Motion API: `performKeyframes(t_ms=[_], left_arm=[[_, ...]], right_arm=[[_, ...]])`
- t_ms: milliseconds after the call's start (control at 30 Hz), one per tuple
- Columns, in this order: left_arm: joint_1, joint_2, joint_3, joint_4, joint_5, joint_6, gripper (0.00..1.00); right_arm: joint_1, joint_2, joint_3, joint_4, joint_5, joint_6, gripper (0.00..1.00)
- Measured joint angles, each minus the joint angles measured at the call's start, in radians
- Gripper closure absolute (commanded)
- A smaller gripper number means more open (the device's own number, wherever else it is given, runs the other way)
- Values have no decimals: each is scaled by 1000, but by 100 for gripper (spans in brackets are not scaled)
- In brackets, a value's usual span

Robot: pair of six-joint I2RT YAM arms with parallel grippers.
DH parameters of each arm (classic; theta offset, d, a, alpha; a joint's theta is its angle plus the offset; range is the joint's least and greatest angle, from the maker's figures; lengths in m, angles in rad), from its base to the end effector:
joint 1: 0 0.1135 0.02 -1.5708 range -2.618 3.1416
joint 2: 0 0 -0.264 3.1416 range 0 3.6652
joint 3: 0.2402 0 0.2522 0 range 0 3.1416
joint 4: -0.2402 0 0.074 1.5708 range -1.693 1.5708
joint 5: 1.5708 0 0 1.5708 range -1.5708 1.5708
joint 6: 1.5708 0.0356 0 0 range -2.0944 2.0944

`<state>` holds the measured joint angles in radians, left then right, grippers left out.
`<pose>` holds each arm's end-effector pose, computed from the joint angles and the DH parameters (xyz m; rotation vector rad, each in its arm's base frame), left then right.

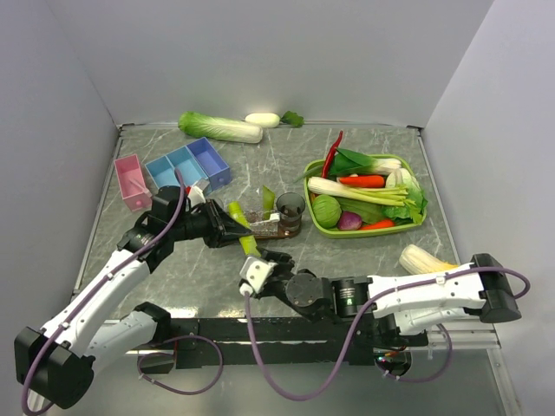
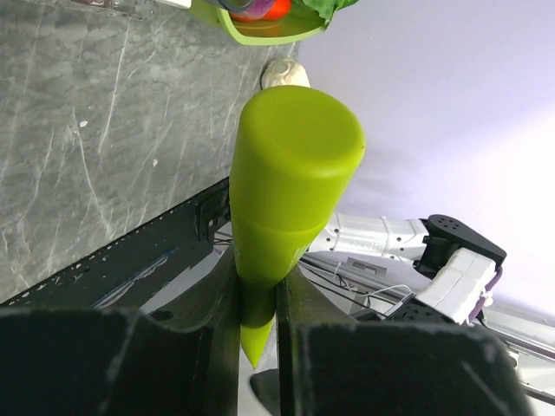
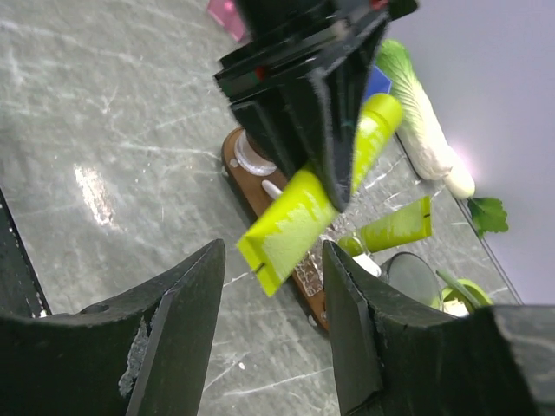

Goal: Prepare toiletry sets of a toothbrush and toothpaste on the tray
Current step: Place the cup on the tray.

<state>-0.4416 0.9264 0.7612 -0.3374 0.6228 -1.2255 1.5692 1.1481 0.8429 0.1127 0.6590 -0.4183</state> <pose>0.1747 -0.1056 0.2939 -0.4904 2.3725 -1.5570 0.0222 0.2636 0.3183 -1.1396 1.3017 0.2689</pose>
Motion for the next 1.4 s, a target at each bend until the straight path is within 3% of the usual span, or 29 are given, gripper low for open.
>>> performKeyframes(t_ms=[333, 633, 933, 1133, 1233, 1267, 1333, 1367, 1400], left_arm=[[0, 1, 14, -18, -1, 0, 98], [2, 6, 21, -26, -6, -5, 99], [5, 6, 26, -21, -11, -22, 98], [9, 6, 26, -23, -28, -38, 93], [11, 6, 26, -30, -42, -48, 70], [11, 6, 26, -30, -45, -50, 56], [13, 6, 26, -30, -43, -44, 38], [13, 6, 26, -28, -43, -34, 22], [16, 5, 26, -26, -38, -25, 15]], right_arm=[[31, 61, 0, 44, 29, -26, 43], [-14, 111, 0, 66, 88, -27, 48], [-61, 111, -1, 68, 66, -18, 61], [-66, 111, -1, 74, 73, -32, 86], [-69, 111, -1, 77, 83, -43, 98], [-70, 111, -1, 78, 85, -43, 100], [-76, 111, -1, 80, 96, -38, 100], [-80, 110, 0, 79, 100, -33, 100], [-87, 109, 2, 68, 101, -23, 100]])
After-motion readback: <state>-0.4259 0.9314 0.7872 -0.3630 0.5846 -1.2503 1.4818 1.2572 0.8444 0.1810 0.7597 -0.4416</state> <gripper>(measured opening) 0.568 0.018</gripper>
